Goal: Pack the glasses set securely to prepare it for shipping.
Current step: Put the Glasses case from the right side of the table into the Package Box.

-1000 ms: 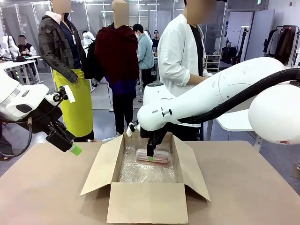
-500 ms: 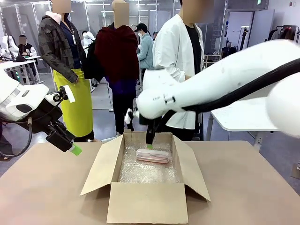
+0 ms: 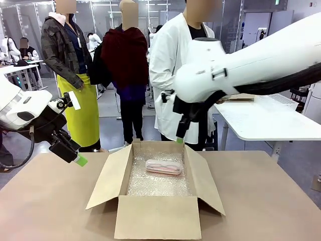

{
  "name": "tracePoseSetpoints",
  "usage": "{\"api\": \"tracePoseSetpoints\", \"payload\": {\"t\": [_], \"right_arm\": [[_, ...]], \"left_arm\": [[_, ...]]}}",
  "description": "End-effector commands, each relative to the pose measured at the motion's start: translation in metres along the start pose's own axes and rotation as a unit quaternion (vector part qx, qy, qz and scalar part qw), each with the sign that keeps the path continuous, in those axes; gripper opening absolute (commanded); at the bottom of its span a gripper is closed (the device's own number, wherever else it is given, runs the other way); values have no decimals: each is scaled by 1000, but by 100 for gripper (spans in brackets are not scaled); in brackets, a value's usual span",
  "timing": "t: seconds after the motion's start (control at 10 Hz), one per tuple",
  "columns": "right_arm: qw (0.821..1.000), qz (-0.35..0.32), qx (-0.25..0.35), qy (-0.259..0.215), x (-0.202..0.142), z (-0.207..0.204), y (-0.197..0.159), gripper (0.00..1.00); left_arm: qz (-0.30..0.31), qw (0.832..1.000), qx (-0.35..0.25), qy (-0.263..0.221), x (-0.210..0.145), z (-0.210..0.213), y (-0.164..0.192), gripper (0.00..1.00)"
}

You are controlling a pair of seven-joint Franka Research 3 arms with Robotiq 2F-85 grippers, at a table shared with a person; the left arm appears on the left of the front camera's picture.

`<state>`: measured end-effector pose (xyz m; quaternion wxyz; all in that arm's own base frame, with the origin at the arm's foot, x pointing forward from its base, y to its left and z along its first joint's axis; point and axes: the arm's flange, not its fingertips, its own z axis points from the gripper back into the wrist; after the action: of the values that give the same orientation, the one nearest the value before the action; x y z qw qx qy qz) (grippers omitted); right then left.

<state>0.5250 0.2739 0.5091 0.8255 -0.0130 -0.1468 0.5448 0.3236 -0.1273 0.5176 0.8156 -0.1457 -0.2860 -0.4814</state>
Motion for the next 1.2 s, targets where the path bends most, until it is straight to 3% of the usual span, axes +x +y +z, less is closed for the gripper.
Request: {"api": "tracePoseSetpoints", "payload": {"t": [0.0,0.5,0.6,0.8,1.0,1.1], "right_arm": [[998,-38,-7,-41,-59,12,21,100],[979,-152,2,-137,-196,62,54,100],[974,-182,-6,-131,-217,69,56,100],[968,-227,-27,-103,-237,81,60,100],[965,-237,-19,-110,-241,76,67,100],[969,-216,-18,-120,-246,82,54,100]], "left_arm": [[-5,1000,-4,-10,0,1,2,100],[-5,1000,-4,-10,0,1,2,100],[-5,1000,-4,-10,0,1,2,100],[-5,1000,-4,-10,0,1,2,100],[-5,1000,-4,-10,0,1,2,100],[-5,1000,-4,-10,0,1,2,100]]}}
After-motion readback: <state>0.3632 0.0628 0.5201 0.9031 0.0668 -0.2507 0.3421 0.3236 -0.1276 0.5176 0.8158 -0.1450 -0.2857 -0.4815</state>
